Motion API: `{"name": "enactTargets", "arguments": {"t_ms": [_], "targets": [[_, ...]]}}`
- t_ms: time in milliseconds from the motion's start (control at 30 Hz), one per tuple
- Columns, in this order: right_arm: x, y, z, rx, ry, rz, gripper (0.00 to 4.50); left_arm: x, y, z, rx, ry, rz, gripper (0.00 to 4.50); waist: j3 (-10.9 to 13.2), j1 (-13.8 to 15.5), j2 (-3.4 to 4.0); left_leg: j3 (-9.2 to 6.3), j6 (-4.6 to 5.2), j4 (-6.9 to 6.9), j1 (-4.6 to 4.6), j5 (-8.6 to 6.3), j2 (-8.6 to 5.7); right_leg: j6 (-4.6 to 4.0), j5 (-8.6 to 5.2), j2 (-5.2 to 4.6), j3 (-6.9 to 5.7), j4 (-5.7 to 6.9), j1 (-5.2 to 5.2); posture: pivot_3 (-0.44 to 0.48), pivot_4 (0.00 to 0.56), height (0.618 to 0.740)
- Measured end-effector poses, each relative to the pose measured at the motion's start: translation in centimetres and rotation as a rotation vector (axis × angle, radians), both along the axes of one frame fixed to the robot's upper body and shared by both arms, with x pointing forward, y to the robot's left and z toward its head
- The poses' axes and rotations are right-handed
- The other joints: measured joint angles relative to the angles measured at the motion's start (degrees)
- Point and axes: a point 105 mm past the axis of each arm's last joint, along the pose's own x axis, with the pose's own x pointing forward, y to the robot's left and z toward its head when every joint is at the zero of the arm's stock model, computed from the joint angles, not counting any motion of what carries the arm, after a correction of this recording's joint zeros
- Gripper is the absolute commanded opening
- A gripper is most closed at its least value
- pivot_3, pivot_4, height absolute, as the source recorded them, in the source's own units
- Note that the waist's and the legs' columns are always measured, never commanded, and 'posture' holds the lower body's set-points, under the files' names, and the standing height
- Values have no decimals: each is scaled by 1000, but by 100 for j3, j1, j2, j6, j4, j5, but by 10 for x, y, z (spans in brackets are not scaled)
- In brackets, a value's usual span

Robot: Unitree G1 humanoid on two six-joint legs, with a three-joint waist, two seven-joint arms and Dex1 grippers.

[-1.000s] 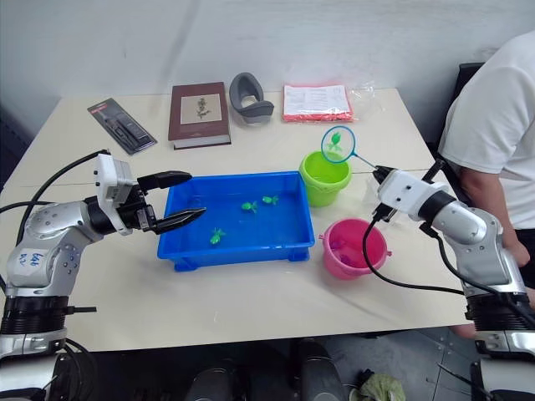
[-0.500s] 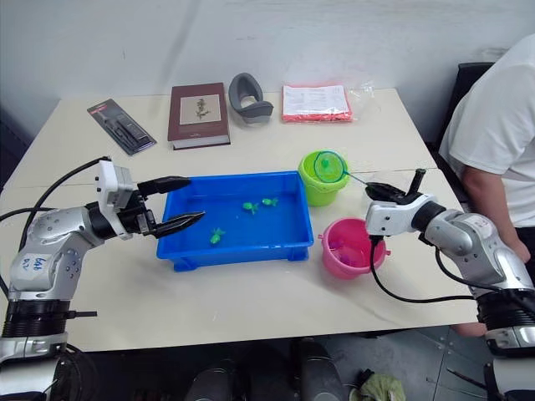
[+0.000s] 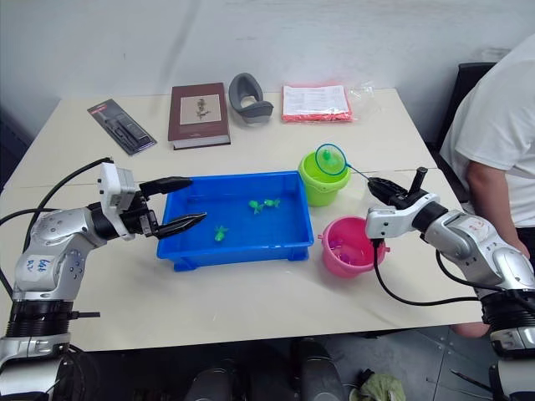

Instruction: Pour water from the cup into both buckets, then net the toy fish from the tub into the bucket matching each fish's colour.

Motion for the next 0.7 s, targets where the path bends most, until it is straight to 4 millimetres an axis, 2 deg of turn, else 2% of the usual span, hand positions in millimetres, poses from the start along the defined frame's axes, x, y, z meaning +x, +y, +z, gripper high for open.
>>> {"name": "enactTargets", "arguments": {"t_ms": [300,433,533,700], "targets": [[3,-5,14,-22,-39,3,0,0,-1,-1,-1,-3,-4,4445,0,2,0,-1,-1,0,0,2,-1,0,0,0,0,1,0,0,150,740],[0,-4,11,-30,-16,26,0,0,-1,-1,-1,-2,-3,4445,0,7,0,-2,-1,0,-1,2,-1,0,0,0,0,0,0,0,150,740],[-1,-12,10,-23,7,7,0,-1,0,-3,-1,5,-1,4445,0,8,0,-1,0,0,-1,3,-2,0,0,-1,1,1,0,0,150,740],[-1,-15,21,-29,-15,11,0,-2,1,-8,-1,22,5,4445,0,-14,1,0,-2,1,1,4,-1,0,0,0,2,3,0,0,150,740]]}}
